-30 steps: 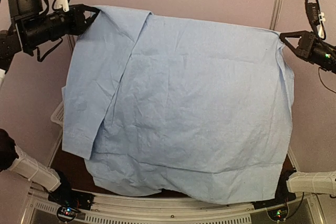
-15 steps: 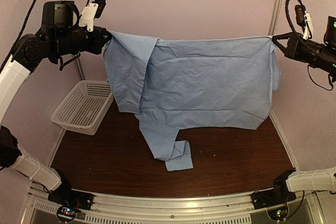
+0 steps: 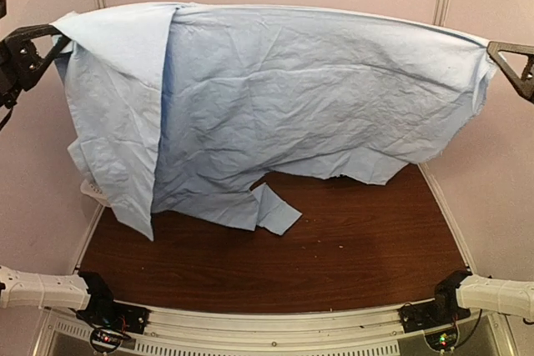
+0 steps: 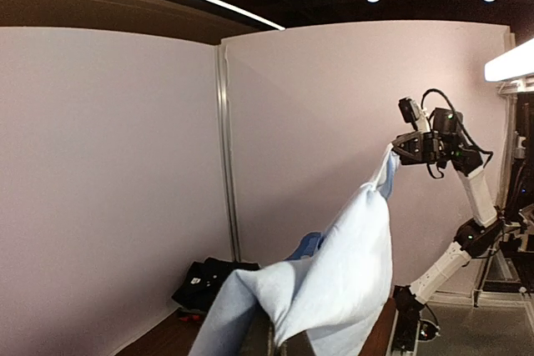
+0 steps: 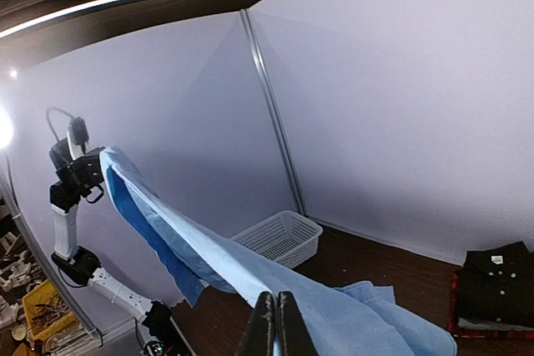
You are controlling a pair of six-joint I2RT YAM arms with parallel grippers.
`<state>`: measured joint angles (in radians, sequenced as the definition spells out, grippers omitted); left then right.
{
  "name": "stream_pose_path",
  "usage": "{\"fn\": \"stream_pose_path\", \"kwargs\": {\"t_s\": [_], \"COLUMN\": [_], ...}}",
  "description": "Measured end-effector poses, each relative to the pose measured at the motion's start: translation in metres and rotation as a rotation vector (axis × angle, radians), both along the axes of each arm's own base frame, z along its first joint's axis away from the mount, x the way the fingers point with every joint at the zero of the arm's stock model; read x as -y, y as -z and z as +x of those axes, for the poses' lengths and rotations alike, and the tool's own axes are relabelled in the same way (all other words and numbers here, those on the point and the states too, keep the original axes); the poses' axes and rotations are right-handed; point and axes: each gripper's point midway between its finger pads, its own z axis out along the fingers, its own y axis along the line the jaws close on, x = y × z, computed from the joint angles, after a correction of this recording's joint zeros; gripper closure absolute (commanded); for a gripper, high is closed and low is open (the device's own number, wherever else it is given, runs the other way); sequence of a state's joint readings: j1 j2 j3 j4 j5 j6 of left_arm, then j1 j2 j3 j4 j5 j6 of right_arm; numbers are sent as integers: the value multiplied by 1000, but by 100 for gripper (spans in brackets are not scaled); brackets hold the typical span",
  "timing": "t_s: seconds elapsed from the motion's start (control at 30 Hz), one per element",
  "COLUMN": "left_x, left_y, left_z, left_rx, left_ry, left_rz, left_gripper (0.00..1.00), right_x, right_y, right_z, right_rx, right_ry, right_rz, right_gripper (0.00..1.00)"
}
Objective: Fold and stack the long sleeve shirts
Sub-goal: Flatten out the crumpled shirt at the center of the board.
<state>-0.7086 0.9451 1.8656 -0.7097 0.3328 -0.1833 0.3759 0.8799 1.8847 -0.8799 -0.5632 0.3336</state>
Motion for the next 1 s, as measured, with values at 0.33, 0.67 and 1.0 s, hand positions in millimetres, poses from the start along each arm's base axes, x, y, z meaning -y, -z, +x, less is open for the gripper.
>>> {"fn": "stream_pose_path", "kwargs": {"t_s": [0.33, 0.67, 1.0], "left_x": [16, 48, 36], "left_y": [1, 77, 327], "left_z": [10, 201, 344], "left_rx": [-47, -249, -634], "left_ry": [39, -488, -674], "left_rz": [4, 184, 541], "left_gripper": [100, 100, 100], "right_x": [7, 13, 1], "right_y": [-13, 91, 269], "right_z": [-23, 125, 256], "right_rx": [20, -250, -512], "right_ry": [-20, 353, 547], "right_rz": [51, -98, -385], "right_gripper": [100, 100, 100]}}
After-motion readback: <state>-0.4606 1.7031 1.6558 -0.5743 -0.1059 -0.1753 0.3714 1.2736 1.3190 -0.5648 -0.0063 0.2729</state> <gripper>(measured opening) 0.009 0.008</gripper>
